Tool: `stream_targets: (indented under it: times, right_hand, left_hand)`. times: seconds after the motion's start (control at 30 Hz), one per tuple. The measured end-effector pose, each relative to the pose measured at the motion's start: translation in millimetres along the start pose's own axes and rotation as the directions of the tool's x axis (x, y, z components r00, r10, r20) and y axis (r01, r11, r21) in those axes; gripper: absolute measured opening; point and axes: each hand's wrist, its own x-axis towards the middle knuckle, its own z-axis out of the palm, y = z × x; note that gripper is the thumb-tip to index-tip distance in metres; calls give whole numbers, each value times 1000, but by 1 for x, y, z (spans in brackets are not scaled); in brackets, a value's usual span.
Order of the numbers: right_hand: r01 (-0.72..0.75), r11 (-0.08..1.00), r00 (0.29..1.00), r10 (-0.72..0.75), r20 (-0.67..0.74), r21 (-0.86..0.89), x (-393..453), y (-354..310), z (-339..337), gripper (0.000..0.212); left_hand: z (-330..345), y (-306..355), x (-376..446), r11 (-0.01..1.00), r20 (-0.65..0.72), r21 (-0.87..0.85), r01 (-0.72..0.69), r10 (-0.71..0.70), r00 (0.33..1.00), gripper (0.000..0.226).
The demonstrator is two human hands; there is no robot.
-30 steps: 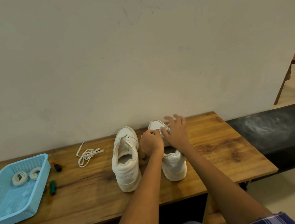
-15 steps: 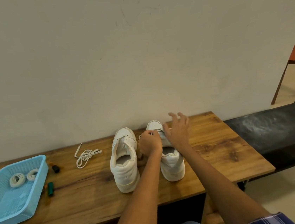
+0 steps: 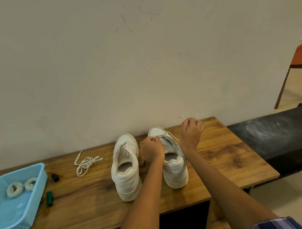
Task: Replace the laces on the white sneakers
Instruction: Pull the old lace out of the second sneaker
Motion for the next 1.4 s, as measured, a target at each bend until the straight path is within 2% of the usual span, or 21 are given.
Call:
stream_targets:
  times: [0.07,0.1,0.17,0.23,0.27,0.3,0.4,0.47,0.5,0.57,0.67,0.7,0.77,0.83,0.9,0.97,1.07,1.27,1.33,1.4]
  right_hand:
    - [-10,999,997,12,73,-31,9,-1,1,28]
    - [-7,999,986,16,166,-54,16,-2,2,29]
    - [-15,993,896,64,440,-114,25,-6,4,42]
    - [-22,985,779,125,615,-173,26,-9,6,58]
    - [-8,981,758,131,640,-192,24,-10,5,61]
    - [23,979,767,114,631,-204,20,-10,4,59]
    - [145,966,886,-31,463,-212,4,-11,-3,41]
    - [148,972,903,-59,426,-180,-3,-13,-3,31]
    - [162,968,881,-56,469,-190,-6,-12,-2,27]
    - [291,910,811,-71,581,-295,-10,-10,2,21]
    - [538,710,718,-102,689,-455,-11,-7,4,31]
    - [553,693,711,-104,696,-462,-12,-7,5,35]
    - [518,731,712,-80,698,-445,-11,-6,5,39]
    - [487,769,711,-73,699,-414,-10,-7,1,38]
    - [427,823,728,-69,682,-373,-8,-8,-4,35]
    - [336,878,761,-39,648,-342,-8,-8,-8,32]
    - [273,910,784,-24,620,-310,-8,-6,-10,34]
    - [275,913,801,-46,596,-300,-10,-4,-12,34]
    - [264,912,813,-36,581,-313,-9,-3,-11,34]
    - [253,914,816,-26,577,-316,-10,-4,-10,34]
  left_hand:
    - [0,0,0,1000,-1,4,-2,2,1000,24]
    - [0,0,0,1000,0,5,0,0,1000,24]
    - [0,0,1,1000,2,4,1,-1,1000,24]
    - [0,-1,1,1000,6,5,-1,1,1000,25]
    - [1,-1,1,1000,9,6,-3,3,1000,25]
    - [1,-2,2,1000,11,6,-1,1,1000,25]
    - [1,-2,3,1000,11,-1,5,-5,1000,24]
    - [0,-2,3,1000,20,-7,3,-3,1000,24]
    - [0,-2,2,1000,25,-10,6,-6,1000,25]
    - [-3,0,4,999,55,-5,37,-37,998,26]
    - [-10,7,17,994,189,70,88,-100,977,32]
    - [-13,11,23,992,235,88,94,-112,966,34]
    - [-13,17,32,989,277,126,70,-103,955,39]
    - [-12,24,36,973,266,227,-28,-35,963,42]
    - [-5,31,35,903,310,384,-193,71,948,36]
    - [0,35,33,763,351,542,-352,175,920,29]
    - [5,34,32,543,386,677,-497,313,868,33]
    - [6,38,43,249,483,733,-633,465,742,25]
    - [7,36,44,191,506,720,-667,513,694,23]
    - [8,31,46,182,504,695,-696,567,652,25]
